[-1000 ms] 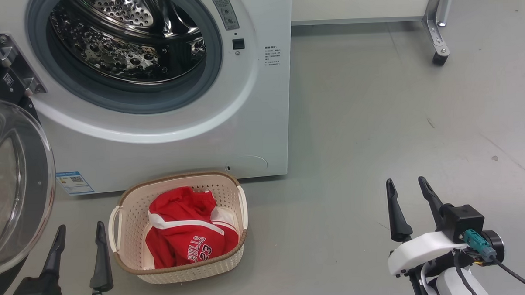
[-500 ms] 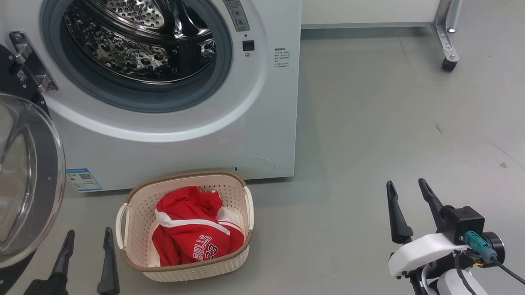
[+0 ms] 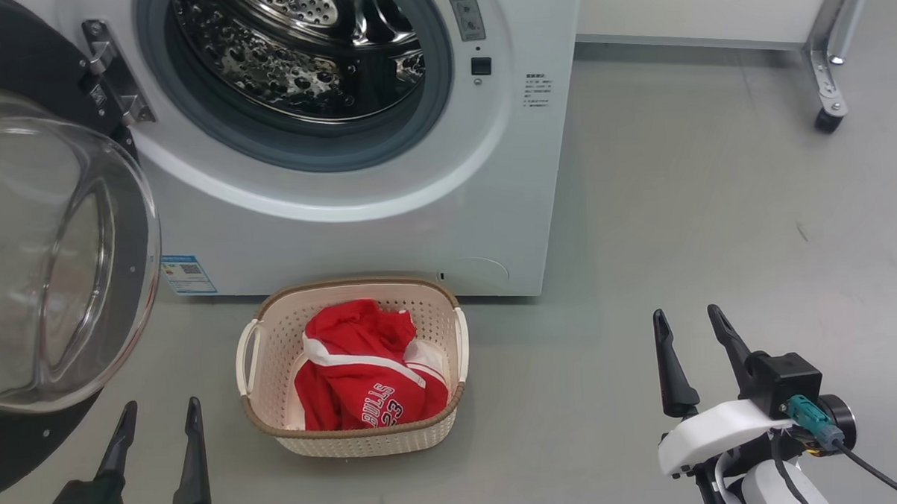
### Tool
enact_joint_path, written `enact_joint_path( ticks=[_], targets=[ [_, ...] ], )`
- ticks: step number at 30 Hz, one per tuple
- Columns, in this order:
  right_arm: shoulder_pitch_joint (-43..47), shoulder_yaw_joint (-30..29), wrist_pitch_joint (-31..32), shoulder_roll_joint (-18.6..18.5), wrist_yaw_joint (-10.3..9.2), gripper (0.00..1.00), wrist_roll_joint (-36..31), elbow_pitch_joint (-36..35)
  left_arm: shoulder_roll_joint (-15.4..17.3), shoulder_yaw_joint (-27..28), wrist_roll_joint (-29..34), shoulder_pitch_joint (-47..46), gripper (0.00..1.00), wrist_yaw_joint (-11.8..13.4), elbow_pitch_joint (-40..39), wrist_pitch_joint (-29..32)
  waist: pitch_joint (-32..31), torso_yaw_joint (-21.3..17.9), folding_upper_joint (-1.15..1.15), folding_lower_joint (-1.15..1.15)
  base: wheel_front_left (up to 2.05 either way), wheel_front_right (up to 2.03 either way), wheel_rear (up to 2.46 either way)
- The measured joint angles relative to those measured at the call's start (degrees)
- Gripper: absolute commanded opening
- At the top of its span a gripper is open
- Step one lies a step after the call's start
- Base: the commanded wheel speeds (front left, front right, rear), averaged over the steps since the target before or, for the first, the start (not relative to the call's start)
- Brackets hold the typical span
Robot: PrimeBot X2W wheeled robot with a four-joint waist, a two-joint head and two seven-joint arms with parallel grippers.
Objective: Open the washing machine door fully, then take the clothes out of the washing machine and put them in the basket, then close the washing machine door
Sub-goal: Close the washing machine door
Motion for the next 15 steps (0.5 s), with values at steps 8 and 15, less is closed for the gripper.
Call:
enact_joint_path(
  ticks=[8,15],
  targets=[
    [-0.03,1.51,0.0,0.0,0.64,1.0,0.0,0.3,-0.09,0.89,0.02,-0.05,1.0,0.08,1.18,0.0,0.66,5.03,0.0,0.0,0.0,0.0,0.0],
    [-0.36,2.71,0.0,0.0,1.04,1.0,0.0,1.15,-0.13,1.83,-0.08,-0.06,1.0,0.41,2.2,0.0,1.3,10.18,0.0,0.0,0.0,0.0,0.0]
  ],
)
